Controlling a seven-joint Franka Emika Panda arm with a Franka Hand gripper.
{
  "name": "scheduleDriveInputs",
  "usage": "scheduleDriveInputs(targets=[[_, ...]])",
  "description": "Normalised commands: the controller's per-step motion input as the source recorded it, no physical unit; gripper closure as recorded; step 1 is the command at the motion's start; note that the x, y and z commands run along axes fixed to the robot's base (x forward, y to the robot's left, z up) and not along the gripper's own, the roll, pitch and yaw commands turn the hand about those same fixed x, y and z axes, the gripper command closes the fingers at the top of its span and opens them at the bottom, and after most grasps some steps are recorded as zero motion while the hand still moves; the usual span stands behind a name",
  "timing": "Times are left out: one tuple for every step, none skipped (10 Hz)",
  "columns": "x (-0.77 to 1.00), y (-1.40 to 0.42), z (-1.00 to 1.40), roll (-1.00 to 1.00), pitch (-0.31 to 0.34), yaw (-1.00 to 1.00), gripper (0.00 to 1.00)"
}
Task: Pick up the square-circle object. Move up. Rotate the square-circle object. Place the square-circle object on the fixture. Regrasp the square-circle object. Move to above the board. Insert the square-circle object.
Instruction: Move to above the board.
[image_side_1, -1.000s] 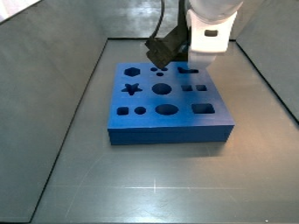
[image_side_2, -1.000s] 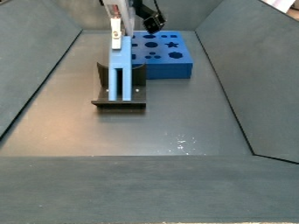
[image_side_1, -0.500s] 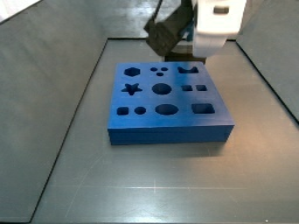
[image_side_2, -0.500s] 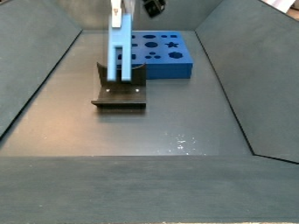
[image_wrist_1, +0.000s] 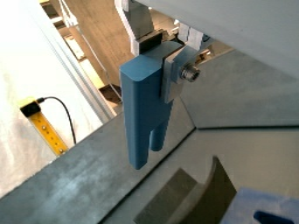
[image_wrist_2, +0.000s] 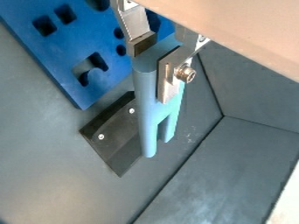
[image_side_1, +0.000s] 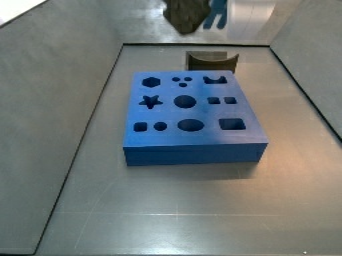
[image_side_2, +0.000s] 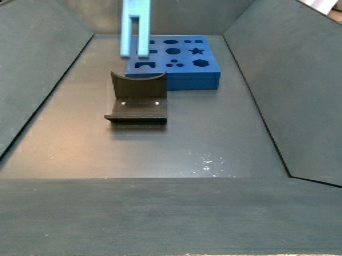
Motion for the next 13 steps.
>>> scheduleDriveInputs(targets=[[-0.03, -0.15, 1.0, -0.05, 0.117, 0.03, 1.0], [-0.02, -0.14, 1.0, -0.04, 0.125, 0.04, 1.0], [-0.01, -0.11, 0.93, -0.05, 0.139, 0.05, 1.0], [0.0, -0.07, 0.72, -0.05, 0.15, 0.06, 1.0], [0.01, -0.05, 0.56, -0.04, 0.152, 0.07, 1.0], [0.01, -0.03, 0.35, -0.04, 0.144, 0.09, 1.0], [0.01, -0.03, 0.19, -0.04, 0.136, 0.09, 1.0], [-0.86, -1.0, 0.34, -0.53, 0.077, 1.0, 1.0], [-0.85, -1.0, 0.34, -0.52, 0.067, 1.0, 1.0], [-0.84, -1.0, 0.36, -0.51, 0.036, 1.0, 1.0], [-0.83, -1.0, 0.34, -0.5, 0.0, 1.0, 1.0], [-0.75, -0.93, 0.34, -0.49, -0.03, 1.0, 1.0], [-0.51, -0.63, 0.23, -0.48, -0.057, 1.0, 1.0]])
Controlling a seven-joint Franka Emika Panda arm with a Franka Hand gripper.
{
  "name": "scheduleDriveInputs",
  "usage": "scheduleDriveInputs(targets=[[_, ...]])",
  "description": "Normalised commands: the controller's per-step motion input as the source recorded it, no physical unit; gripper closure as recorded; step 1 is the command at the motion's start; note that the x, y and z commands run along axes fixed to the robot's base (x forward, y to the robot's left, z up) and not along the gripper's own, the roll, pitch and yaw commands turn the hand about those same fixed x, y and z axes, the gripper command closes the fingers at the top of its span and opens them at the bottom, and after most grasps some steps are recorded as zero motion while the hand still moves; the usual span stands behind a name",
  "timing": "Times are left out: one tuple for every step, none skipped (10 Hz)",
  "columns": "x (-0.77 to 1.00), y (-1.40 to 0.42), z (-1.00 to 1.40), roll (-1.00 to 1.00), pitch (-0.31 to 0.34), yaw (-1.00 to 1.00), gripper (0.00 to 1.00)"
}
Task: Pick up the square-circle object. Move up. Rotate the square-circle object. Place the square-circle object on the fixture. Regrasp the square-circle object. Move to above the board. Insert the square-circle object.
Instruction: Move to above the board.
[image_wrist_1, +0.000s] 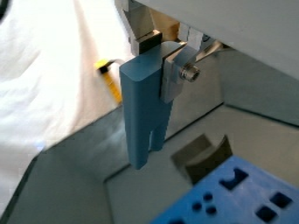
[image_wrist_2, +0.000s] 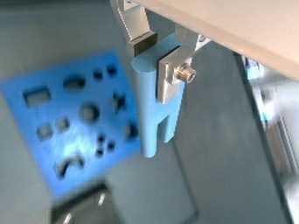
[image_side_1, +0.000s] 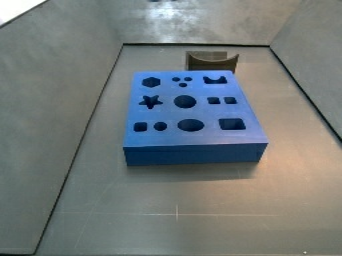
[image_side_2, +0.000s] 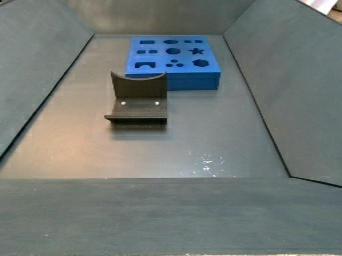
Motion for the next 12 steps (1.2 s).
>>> scheduleDriveInputs(targets=[[-0.24, -0.31, 0.12, -0.47, -0.091, 1.0, 1.0], [-0.13, -0.18, 0.08, -0.46, -0.115, 1.0, 1.0], [-0.07, -0.09, 0.05, -0.44, -0.153, 1.0, 1.0], [-0.06, -0.06, 0.03, -0.44, -0.172, 1.0, 1.0], [-0.05, -0.02, 0.02, -0.42, -0.215, 1.0, 1.0], [-0.05, 0.0, 0.01, -0.41, -0.247, 1.0, 1.0], [-0.06, 0.01, 0.0, -0.39, -0.294, 1.0, 1.0], [-0.07, 0.02, 0.0, -0.38, -0.318, 1.0, 1.0], [-0.09, 0.03, 0.0, -0.36, -0.391, 1.0, 1.0], [-0.1, 0.04, 0.0, -0.34, -0.424, 1.0, 1.0], [-0.1, 0.03, -0.01, -0.31, -0.487, 1.0, 1.0], [-0.09, 0.03, -0.01, -0.29, -0.53, 1.0, 1.0]])
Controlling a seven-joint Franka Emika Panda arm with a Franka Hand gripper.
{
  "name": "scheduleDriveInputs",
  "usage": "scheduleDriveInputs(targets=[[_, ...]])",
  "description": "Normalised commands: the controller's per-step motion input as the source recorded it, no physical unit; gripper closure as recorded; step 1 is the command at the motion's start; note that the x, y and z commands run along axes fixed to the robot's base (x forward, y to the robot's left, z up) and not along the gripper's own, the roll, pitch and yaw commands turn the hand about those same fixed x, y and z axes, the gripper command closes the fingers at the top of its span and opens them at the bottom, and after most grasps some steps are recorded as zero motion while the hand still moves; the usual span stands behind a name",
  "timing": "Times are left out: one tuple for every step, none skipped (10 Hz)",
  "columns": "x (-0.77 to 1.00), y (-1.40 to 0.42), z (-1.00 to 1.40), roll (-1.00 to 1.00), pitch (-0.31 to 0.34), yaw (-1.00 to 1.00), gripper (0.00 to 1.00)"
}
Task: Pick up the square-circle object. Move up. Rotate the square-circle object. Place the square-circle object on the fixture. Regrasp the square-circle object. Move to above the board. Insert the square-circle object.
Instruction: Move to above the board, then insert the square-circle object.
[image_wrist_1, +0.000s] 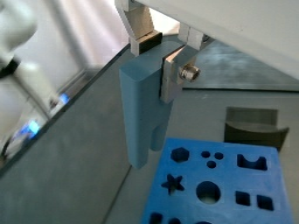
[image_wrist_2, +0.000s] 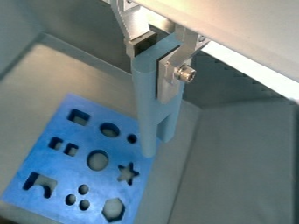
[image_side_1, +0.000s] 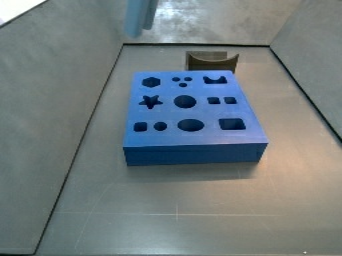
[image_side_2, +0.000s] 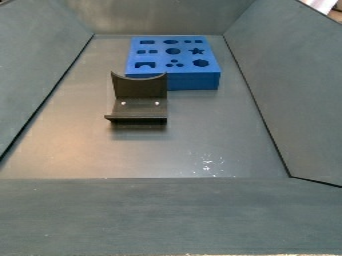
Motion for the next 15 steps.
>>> scheduleDriveInputs(targets=[[-0.08, 0.03, -0.01, -0.25, -0.591, 1.0, 1.0], [-0.08, 0.02, -0.01, -0.23, -0.624, 1.0, 1.0], [-0.08, 0.02, -0.01, -0.18, -0.657, 0.92, 1.0], [-0.07, 0.02, -0.01, -0.11, -0.521, 0.65, 1.0], [-0.06, 0.02, 0.0, -0.05, -0.325, 0.32, 1.0], [-0.04, 0.01, 0.0, -0.04, -0.242, 0.22, 1.0], [0.0, 0.0, -0.34, 0.0, 0.0, -1.0, 1.0], [0.0, 0.0, -0.35, 0.0, 0.0, -1.0, 1.0], [0.0, 0.0, -0.39, 0.0, -0.009, -1.0, 1.0], [0.0, 0.0, -0.41, 0.0, -0.009, -1.0, 1.0], [0.0, 0.0, -0.45, 0.0, -0.013, -1.0, 1.0], [0.0, 0.0, -0.47, 0.0, -0.014, -1.0, 1.0], [0.0, 0.0, -0.48, 0.0, -0.017, -1.0, 1.0], [0.0, 0.0, -0.49, 0.0, -0.02, -1.0, 1.0], [0.0, 0.0, -0.51, -0.01, -0.066, -1.0, 1.0]])
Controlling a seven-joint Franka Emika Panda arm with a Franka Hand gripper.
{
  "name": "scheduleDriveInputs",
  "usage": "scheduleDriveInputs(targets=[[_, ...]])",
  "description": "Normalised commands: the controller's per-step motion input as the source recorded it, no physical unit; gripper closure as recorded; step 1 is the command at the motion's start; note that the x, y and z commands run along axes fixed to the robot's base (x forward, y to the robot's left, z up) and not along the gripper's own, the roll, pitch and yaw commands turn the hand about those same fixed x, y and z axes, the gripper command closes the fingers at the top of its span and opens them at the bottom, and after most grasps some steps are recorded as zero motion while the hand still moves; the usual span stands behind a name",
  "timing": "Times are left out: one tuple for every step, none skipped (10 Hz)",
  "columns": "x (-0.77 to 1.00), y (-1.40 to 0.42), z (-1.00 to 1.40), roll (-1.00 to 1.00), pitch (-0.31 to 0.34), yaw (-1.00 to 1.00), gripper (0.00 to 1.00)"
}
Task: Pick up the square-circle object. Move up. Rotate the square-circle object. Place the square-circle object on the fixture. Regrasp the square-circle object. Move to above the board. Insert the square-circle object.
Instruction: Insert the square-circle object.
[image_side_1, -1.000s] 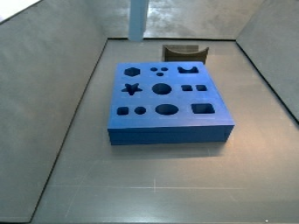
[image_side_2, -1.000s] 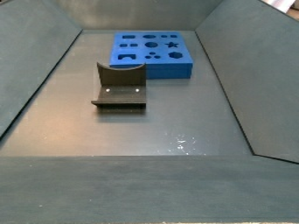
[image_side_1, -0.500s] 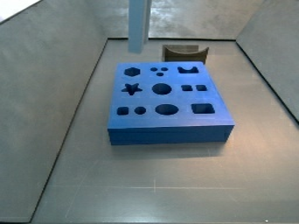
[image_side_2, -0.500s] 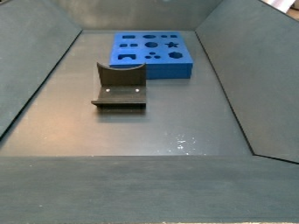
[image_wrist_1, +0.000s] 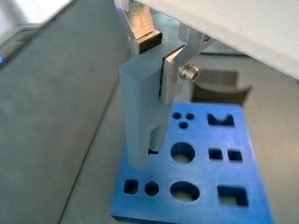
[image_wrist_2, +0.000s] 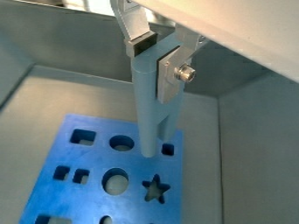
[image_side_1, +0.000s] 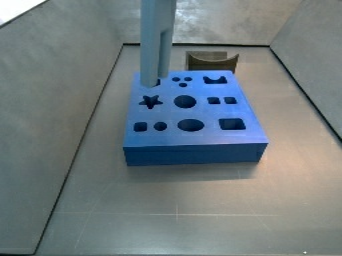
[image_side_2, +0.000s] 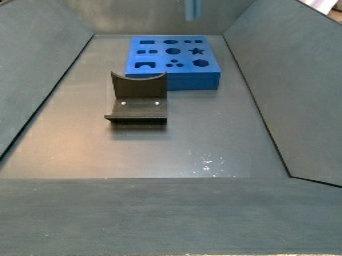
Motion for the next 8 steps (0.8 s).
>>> scheduleDriveInputs(targets=[[0.0, 0.0, -0.52, -0.02, -0.074, -1.0, 1.0], [0.0, 0.0, -0.52, -0.01, -0.074, -1.0, 1.0], [0.0, -0.02, -0.39, -0.07, -0.146, -1.0, 1.0], [0.0, -0.04, -0.1, -0.28, -0.269, -0.83, 1.0], [-0.05, -0.01, -0.08, -0.4, -0.326, -0.74, 1.0], [-0.06, -0.01, -0.08, -0.4, -0.334, -0.73, 1.0], [-0.05, -0.05, -0.11, -0.32, -0.307, -0.8, 1.0], [-0.03, -0.07, -0.14, -0.25, -0.28, -0.85, 1.0]])
